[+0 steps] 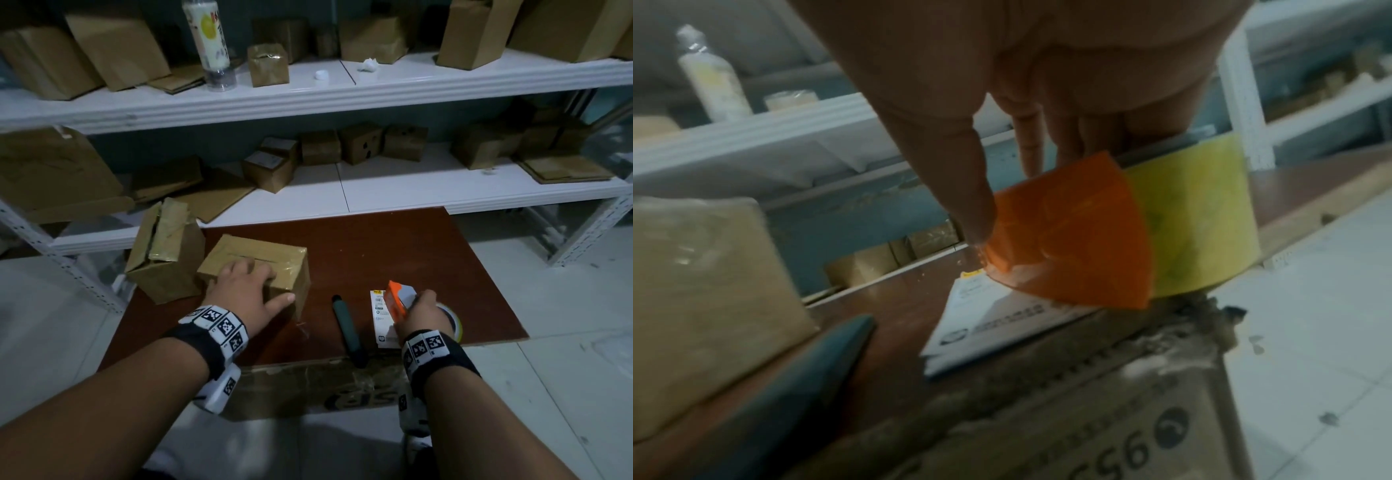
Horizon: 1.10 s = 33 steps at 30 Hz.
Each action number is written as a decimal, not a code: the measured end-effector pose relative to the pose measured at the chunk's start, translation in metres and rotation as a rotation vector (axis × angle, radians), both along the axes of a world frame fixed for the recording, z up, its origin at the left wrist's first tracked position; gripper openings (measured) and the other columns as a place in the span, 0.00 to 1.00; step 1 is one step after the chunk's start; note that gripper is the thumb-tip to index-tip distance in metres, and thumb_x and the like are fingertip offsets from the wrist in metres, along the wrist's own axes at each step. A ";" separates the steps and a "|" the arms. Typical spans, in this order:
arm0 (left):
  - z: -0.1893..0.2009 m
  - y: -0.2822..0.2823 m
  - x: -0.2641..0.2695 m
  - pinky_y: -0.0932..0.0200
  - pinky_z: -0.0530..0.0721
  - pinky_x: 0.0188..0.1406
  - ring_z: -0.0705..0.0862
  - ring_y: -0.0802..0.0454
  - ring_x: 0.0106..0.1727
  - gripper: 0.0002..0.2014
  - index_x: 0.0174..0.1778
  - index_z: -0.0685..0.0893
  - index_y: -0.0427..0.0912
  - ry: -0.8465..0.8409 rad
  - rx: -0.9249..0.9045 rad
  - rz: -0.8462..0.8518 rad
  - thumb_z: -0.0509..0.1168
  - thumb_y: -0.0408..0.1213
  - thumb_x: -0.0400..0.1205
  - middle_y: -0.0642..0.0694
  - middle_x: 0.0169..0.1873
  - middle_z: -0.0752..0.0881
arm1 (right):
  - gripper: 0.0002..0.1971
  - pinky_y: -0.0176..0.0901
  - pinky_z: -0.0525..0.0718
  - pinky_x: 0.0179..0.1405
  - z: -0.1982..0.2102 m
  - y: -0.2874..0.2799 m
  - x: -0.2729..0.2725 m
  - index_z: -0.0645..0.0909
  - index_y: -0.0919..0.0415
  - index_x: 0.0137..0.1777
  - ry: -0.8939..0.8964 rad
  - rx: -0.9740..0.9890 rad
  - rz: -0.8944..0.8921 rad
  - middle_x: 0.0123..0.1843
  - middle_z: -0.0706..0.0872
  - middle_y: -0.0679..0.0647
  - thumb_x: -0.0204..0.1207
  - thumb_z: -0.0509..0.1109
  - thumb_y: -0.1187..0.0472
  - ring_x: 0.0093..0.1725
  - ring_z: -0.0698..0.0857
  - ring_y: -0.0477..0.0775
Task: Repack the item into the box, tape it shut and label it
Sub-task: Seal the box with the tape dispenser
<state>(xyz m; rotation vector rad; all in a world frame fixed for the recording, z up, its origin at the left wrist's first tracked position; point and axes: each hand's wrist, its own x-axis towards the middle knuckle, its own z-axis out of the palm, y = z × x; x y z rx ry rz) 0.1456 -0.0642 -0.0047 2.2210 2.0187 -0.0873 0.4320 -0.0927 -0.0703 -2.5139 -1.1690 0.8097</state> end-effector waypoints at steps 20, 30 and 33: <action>0.002 0.013 -0.006 0.30 0.49 0.84 0.50 0.47 0.88 0.37 0.83 0.61 0.60 -0.053 -0.074 -0.127 0.68 0.54 0.78 0.50 0.87 0.56 | 0.18 0.48 0.82 0.52 0.024 -0.007 -0.015 0.80 0.52 0.64 0.332 0.642 -0.139 0.48 0.85 0.48 0.81 0.67 0.43 0.50 0.85 0.55; 0.018 -0.018 0.034 0.43 0.64 0.82 0.64 0.48 0.81 0.24 0.70 0.77 0.56 -0.219 0.296 -0.269 0.65 0.55 0.78 0.49 0.78 0.69 | 0.19 0.47 0.82 0.47 0.021 -0.001 -0.014 0.80 0.50 0.60 0.377 0.644 -0.202 0.46 0.84 0.44 0.80 0.66 0.37 0.44 0.84 0.48; 0.012 -0.027 0.068 0.40 0.65 0.80 0.63 0.46 0.81 0.14 0.59 0.87 0.59 -0.307 0.261 -0.397 0.66 0.48 0.78 0.48 0.79 0.71 | 0.18 0.41 0.76 0.38 0.022 -0.001 -0.012 0.79 0.51 0.59 0.374 0.644 -0.190 0.43 0.81 0.42 0.81 0.66 0.39 0.39 0.80 0.41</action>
